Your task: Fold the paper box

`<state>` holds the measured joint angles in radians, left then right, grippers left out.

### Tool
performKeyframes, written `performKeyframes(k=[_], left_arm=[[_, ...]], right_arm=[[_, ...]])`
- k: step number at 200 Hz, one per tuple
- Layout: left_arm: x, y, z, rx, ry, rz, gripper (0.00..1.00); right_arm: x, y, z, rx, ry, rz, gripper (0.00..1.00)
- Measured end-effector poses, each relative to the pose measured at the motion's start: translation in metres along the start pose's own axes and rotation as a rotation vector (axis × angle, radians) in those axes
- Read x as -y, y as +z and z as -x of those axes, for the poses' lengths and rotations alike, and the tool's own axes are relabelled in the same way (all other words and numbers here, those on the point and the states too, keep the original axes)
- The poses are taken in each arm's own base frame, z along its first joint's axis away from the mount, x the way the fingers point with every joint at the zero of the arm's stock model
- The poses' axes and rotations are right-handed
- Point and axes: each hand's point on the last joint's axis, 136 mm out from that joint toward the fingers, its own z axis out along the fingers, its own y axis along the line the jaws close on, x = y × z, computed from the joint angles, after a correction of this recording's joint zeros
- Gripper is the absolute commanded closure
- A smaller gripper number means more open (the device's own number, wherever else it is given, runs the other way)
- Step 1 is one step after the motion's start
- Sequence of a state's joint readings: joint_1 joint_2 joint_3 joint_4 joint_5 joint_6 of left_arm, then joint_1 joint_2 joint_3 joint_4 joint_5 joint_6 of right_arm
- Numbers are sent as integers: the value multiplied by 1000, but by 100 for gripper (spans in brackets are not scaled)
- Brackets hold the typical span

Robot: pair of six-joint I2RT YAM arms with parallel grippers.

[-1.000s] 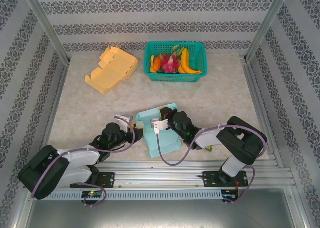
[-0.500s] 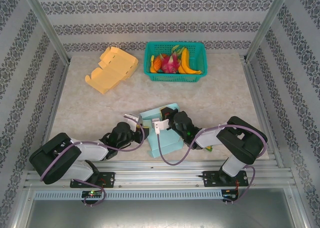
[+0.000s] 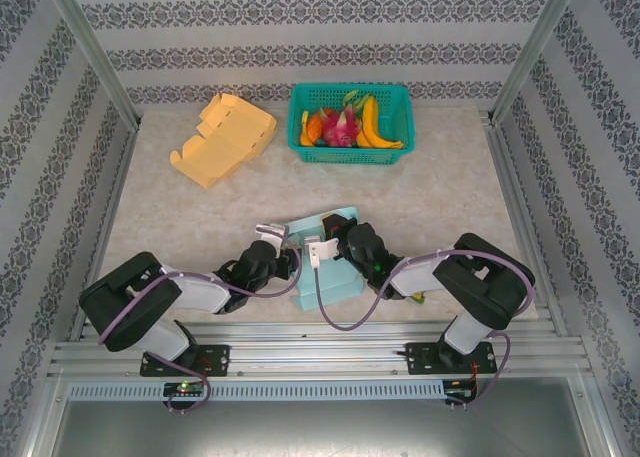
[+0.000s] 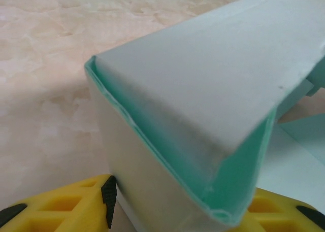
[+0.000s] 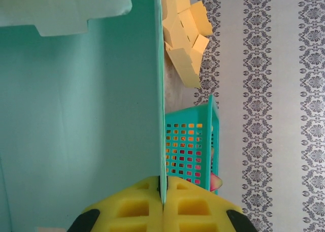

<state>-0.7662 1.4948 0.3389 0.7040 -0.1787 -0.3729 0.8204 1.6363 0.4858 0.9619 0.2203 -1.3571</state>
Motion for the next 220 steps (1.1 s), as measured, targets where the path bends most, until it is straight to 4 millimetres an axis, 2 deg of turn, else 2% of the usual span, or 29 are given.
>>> performKeyframes(k=[68, 113, 155, 193, 206, 220], left_arm=[[-2, 14, 2, 28, 61, 86, 50], [-7, 21, 5, 49, 85, 164, 60], [-12, 23, 8, 65, 90, 210, 64], [-17, 20, 12, 83, 95, 253, 76], [-21, 19, 14, 86, 96, 283, 77], [-24, 18, 18, 93, 87, 318, 84]], right_arm=[[0, 0, 0, 1, 0, 0, 100], [0, 0, -1, -4, 4, 0, 100], [0, 0, -1, -2, 22, -2, 100], [3, 0, -2, -4, 32, -13, 100], [4, 1, -2, -4, 33, -17, 100], [5, 2, -3, -9, 38, -22, 100]])
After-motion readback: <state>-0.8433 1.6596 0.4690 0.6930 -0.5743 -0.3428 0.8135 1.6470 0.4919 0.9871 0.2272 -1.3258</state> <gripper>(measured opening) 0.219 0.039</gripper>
